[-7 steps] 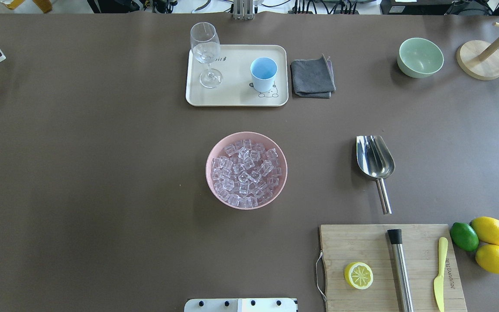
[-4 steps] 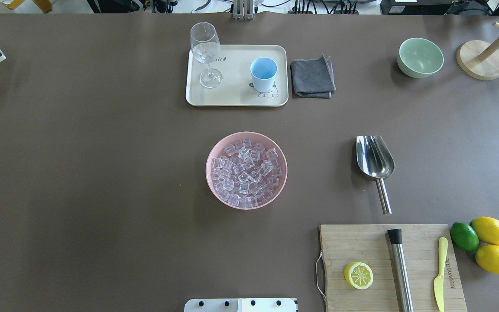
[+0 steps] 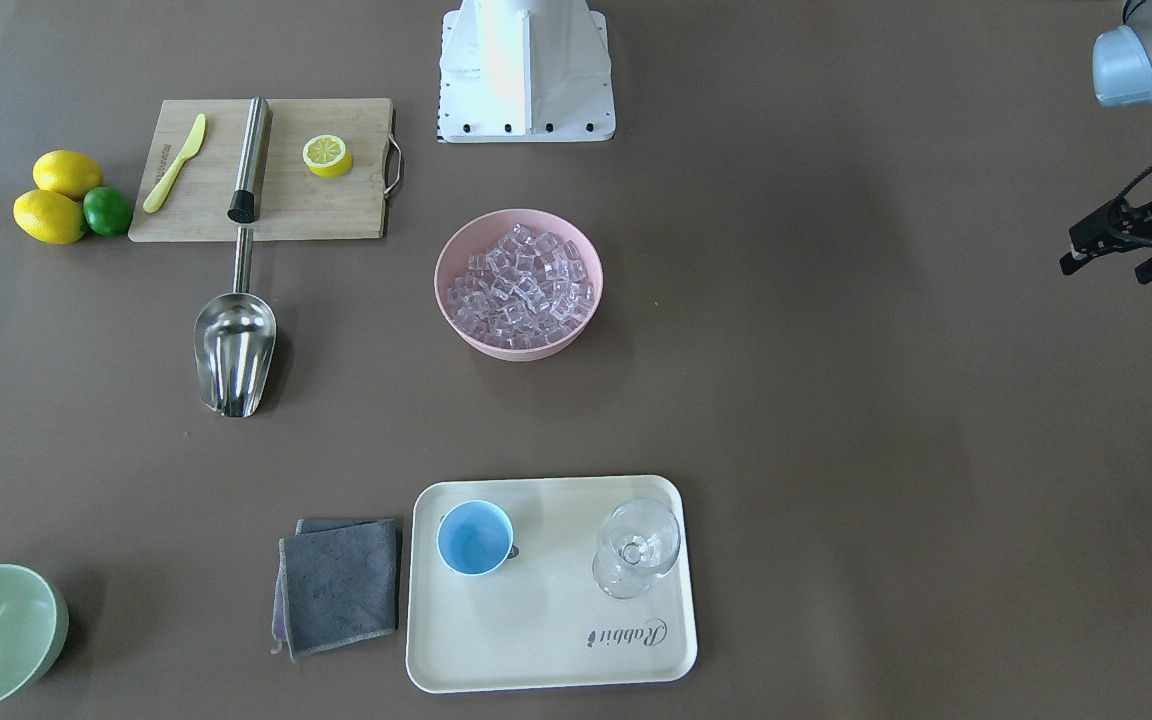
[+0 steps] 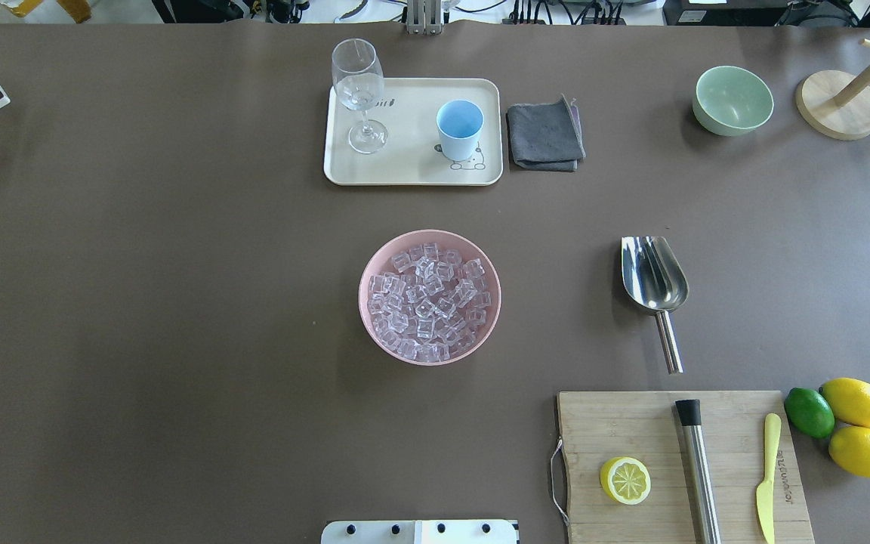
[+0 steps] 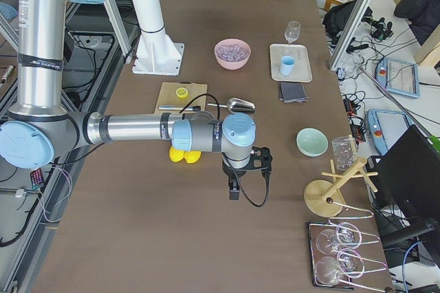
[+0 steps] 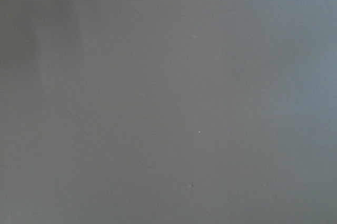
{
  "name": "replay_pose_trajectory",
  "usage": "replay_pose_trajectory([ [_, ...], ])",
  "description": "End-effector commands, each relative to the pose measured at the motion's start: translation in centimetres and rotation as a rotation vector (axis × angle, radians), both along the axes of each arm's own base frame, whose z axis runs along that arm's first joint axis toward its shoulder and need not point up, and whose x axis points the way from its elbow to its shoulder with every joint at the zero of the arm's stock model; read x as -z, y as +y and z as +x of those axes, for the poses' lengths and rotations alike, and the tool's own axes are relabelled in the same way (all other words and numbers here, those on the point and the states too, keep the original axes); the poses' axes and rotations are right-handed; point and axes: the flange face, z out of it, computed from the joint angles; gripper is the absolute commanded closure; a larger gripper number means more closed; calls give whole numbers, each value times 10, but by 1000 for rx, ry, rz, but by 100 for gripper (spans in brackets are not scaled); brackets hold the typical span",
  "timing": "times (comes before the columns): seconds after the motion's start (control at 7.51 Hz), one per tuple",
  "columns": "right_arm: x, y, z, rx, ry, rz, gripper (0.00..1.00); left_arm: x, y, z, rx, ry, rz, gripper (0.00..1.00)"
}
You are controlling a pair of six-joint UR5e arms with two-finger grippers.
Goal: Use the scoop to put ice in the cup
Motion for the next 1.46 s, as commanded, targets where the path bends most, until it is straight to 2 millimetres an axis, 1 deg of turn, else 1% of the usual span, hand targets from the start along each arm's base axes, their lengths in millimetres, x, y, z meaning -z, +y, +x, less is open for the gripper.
replay_pose_trajectory([
  [0.0, 17, -5, -2, -2, -17, 26, 0, 49, -1, 32, -59, 32, 94, 2],
  [0.13, 20, -5, -4, -4, -47, 28, 0, 59, -4, 38, -68, 41, 112, 2],
  [0.27, 29, -6, -13, 11, -59, 39, 0, 79, 1, 58, -107, 54, 155, 2],
  [0.4, 43, -8, -25, 38, -60, 65, 0, 94, 1, 64, -117, 64, 182, 2],
  [0.53, 58, -9, -50, 65, -60, 63, 0, 105, 0, 65, -118, 77, 215, 2],
  [0.67, 85, -10, -85, 40, -60, 17, 0, 119, -3, 70, -123, 94, 256, 2],
  [0.8, 106, -6, -118, 39, -73, -16, 0, 128, 2, 84, -153, 115, 287, 2],
  [0.93, 127, -9, -147, 59, -87, -20, 0, 148, 13, 90, -173, 159, 380, 2],
  [1.06, 140, -12, -178, 77, -93, -41, 0, 156, 16, 95, -186, 196, 457, 2],
  [1.2, 151, -15, -201, 101, -98, -41, 0, 159, 23, 113, -220, 238, 529, 2],
  [1.33, 164, -16, -226, 120, -104, -44, 0, 153, 22, 124, -238, 267, 566, 2],
])
